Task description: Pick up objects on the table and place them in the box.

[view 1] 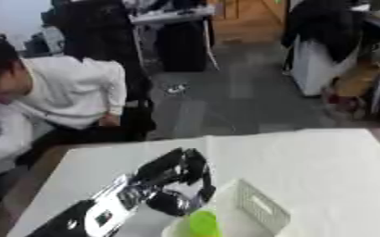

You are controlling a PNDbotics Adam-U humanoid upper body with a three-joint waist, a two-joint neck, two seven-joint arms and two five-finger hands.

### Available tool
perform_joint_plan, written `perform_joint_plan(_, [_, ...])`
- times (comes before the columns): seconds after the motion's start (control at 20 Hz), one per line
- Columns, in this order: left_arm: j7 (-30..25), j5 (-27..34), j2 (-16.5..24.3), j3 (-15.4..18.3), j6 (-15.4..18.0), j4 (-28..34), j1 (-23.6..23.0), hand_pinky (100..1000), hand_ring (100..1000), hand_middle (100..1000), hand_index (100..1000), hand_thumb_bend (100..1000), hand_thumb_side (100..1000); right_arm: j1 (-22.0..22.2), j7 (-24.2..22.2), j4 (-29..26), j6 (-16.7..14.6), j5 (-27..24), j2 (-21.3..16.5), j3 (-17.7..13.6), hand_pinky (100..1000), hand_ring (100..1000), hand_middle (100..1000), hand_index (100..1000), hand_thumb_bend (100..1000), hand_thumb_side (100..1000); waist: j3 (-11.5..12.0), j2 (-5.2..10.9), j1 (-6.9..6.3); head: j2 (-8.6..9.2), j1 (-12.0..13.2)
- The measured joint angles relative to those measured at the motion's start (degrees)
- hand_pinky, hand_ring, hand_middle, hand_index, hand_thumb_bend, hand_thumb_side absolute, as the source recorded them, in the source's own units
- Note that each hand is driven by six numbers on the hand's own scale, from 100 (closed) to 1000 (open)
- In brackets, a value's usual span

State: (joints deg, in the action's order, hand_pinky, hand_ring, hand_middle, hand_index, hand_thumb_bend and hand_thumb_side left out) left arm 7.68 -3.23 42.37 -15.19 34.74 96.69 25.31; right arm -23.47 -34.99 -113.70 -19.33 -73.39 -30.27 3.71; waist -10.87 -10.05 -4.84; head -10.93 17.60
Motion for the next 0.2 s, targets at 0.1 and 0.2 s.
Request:
perform_joint_plan(0.1, [0.7, 3.9, -1.0, 1.7, -2.4, 6.8, -3.1, 100, 247, 502, 619, 100, 709, 1.0, -0.2, 0.0, -0.6, 0.8, 0.0, 0.0, 176, 295, 516, 621, 100, 671, 1.1, 0.21, 0.76, 2.84, -0.3])
perform_joint_plan(0.2, [0.0, 6.6, -3.3, 2.9, -3.9, 12.3, -4.9, 100, 302, 536, 642, 100, 721, 2.1, -0.7, 0.0, -1.4, 2.1, 0.0, 0.0, 171, 292, 516, 621, 100, 674, 2.3, 0.56, 1.6, 5.37, -0.8])
